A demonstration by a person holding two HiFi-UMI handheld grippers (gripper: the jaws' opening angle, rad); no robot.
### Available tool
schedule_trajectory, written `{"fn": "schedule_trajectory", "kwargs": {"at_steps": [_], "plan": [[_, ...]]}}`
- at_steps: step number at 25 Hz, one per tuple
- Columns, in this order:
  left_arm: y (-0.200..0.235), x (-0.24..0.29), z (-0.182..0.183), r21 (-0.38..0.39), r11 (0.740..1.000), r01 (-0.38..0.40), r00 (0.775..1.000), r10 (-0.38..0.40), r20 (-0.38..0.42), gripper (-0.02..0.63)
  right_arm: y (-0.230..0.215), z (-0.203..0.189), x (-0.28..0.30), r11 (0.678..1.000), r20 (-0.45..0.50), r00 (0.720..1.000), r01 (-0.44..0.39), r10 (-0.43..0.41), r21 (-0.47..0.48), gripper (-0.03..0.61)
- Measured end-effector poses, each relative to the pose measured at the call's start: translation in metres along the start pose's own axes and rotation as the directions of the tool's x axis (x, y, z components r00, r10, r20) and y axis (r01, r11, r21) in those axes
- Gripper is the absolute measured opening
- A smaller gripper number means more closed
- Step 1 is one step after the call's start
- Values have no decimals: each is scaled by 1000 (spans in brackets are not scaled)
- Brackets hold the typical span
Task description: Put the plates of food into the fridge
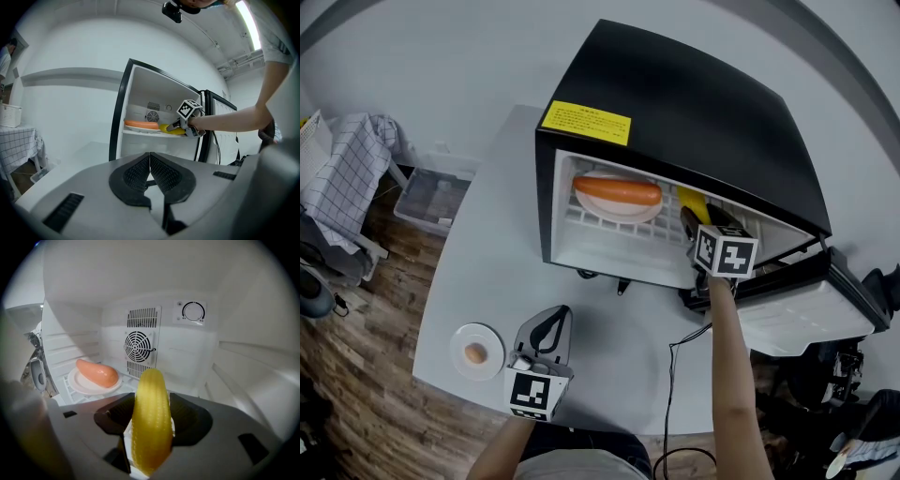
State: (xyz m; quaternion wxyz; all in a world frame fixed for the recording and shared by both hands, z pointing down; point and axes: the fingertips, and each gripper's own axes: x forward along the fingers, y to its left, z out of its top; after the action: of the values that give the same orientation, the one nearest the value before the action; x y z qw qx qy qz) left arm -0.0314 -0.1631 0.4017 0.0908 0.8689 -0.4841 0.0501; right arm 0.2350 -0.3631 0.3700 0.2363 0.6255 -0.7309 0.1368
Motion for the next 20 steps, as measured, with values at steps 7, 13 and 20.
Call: {"fn": "schedule_trajectory", "kwargs": {"at_steps": [7,13,20], "plan": [[-4,-1,2,9,1000,0,1000,0,13,9,3,4,-3,1000,86,996,8,-5,-30,235],[-5,-5,7,25,1000,-3,999,2,36,9,3,20,-24,996,199,978,67,-55,-54,235],[-9,-7,20,28,1000,-7,997,5,71,9,34,28,-82,993,363,931,76,-38,-92,224]]}}
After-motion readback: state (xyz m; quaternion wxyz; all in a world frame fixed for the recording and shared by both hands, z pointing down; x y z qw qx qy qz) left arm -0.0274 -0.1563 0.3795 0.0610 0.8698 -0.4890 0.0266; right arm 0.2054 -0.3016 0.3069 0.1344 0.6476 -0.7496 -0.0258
